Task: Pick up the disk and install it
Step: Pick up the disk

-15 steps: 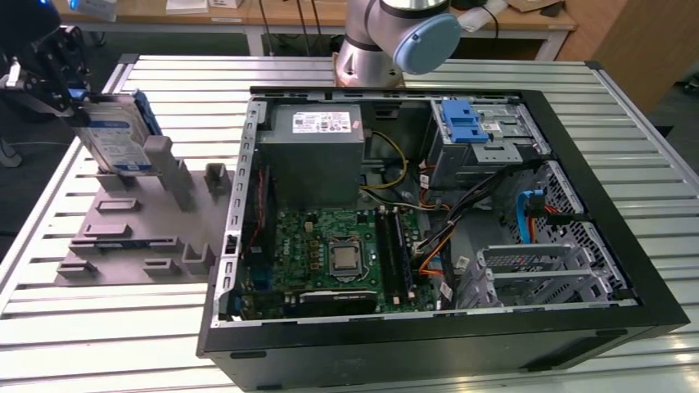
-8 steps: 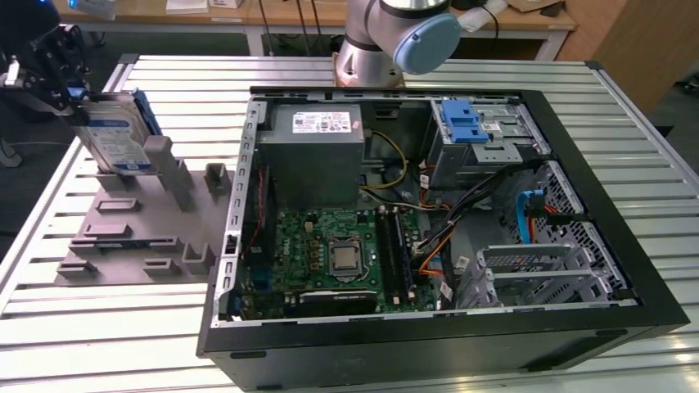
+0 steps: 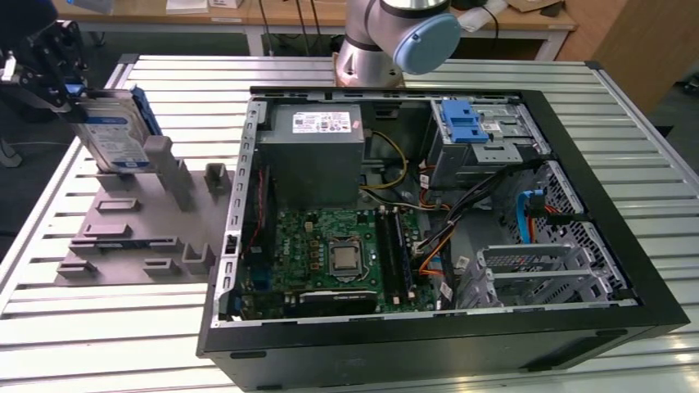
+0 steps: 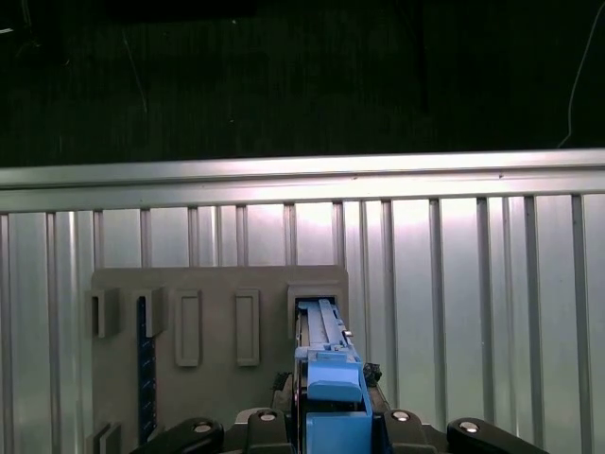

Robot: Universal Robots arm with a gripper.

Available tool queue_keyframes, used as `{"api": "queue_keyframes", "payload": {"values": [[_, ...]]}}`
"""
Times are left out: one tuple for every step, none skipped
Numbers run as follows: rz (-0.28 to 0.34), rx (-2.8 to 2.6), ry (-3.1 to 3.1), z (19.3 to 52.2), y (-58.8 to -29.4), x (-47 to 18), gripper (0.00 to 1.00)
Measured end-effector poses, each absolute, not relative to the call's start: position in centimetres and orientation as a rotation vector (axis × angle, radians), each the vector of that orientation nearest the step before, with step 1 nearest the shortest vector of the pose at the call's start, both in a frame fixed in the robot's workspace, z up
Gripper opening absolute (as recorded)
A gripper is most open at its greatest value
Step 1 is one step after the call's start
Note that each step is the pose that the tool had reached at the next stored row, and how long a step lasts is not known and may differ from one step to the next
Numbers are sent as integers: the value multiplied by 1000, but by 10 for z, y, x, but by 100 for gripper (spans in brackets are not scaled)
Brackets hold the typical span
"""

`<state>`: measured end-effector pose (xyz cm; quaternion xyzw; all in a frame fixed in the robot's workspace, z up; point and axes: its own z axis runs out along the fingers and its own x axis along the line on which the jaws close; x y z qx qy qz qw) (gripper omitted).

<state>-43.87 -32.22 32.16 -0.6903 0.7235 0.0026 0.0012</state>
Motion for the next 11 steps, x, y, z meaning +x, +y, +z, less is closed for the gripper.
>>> {"api": "queue_keyframes", "payload": {"values": [[8, -2167, 2271, 322, -322, -439, 36], [8, -2167, 2271, 322, -322, -439, 36], [8, -2167, 2271, 322, -322, -439, 36], [8, -2167, 2271, 322, -322, -439, 36], [8, -2167, 2271, 323, -322, -439, 36], [8, -2167, 2271, 323, -322, -439, 36], [8, -2167, 2271, 323, -322, -439, 36], [8, -2167, 2271, 323, -322, -439, 36], [8, -2167, 2271, 324, -322, -439, 36], [8, -2167, 2271, 324, -322, -439, 36], [8, -2167, 2271, 324, -322, -439, 36]]}}
